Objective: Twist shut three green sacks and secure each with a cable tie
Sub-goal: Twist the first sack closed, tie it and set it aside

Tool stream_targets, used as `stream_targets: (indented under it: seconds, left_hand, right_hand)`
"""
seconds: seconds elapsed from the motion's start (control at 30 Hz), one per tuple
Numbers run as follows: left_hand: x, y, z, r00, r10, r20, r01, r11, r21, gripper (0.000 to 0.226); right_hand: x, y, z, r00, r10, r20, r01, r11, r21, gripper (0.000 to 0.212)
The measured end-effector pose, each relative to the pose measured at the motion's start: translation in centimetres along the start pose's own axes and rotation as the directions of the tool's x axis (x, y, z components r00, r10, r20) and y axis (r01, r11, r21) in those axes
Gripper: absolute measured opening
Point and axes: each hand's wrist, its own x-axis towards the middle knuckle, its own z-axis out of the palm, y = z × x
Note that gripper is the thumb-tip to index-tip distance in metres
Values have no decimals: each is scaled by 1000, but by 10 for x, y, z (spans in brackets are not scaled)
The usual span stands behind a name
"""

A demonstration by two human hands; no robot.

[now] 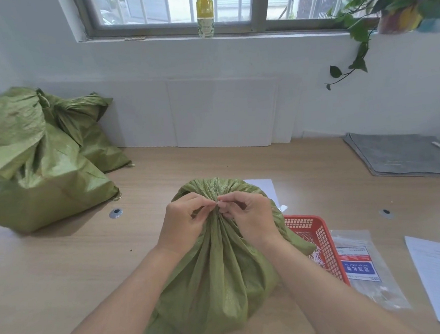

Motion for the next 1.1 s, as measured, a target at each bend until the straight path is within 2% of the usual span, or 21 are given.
stream_targets:
  seconds: [0.3,0.7,0.83,0.93,1.1]
  left_hand:
    - [-1,-1,-4,1000,-10,14,10,1000,-11,17]
    - [-3,7,-2,1000,2,18,-1,1000,-13,12]
    - [-5,10,-1,1000,-24,19,24,1000,-8,14]
    - [-7,13,-1,1000,-29,10,29,1000,0,14]
    - [-9,17,1,997,-77,-6,76,997,-28,12]
  right_hand:
    - [2,2,1,998,-65,-1,64,992,-112,13]
    - [0,-2,-6,998,-29,60,40,979,-198,10]
    - [-1,1,-6,999,7,52,3,984,-181,13]
    - [-4,1,-7,996,52,73,-46,995,-86,15]
    - [-8,-3,-9,995,84,47,-82,996,-42,9]
